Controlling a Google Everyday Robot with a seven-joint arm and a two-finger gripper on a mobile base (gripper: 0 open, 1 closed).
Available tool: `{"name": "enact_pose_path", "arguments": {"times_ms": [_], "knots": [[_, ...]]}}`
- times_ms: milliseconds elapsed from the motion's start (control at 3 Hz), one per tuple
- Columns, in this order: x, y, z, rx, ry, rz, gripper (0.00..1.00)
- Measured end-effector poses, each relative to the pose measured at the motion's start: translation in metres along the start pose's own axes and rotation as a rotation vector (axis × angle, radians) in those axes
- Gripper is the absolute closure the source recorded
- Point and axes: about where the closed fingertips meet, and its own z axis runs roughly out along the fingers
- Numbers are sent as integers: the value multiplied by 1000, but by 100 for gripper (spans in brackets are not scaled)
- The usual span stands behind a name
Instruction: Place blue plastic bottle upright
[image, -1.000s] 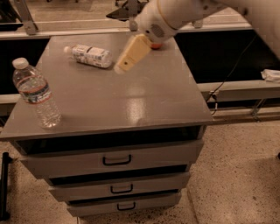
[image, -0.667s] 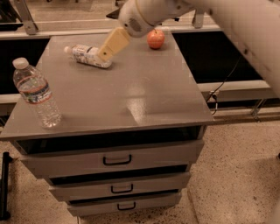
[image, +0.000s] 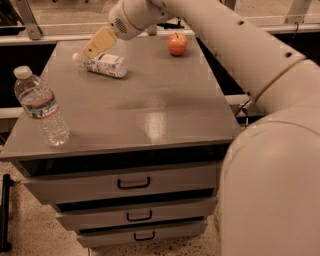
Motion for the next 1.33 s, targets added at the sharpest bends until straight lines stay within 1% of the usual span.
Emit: {"name": "enact_pose_path", "arguments": {"times_ms": [333, 667, 1000, 1333], "knots": [[-4, -14, 42, -4, 8, 67, 0], [-2, -23, 78, -21, 37, 107, 0], [2, -26, 106, -42, 83, 111, 0], [18, -25, 131, -72, 168, 85, 0]]}}
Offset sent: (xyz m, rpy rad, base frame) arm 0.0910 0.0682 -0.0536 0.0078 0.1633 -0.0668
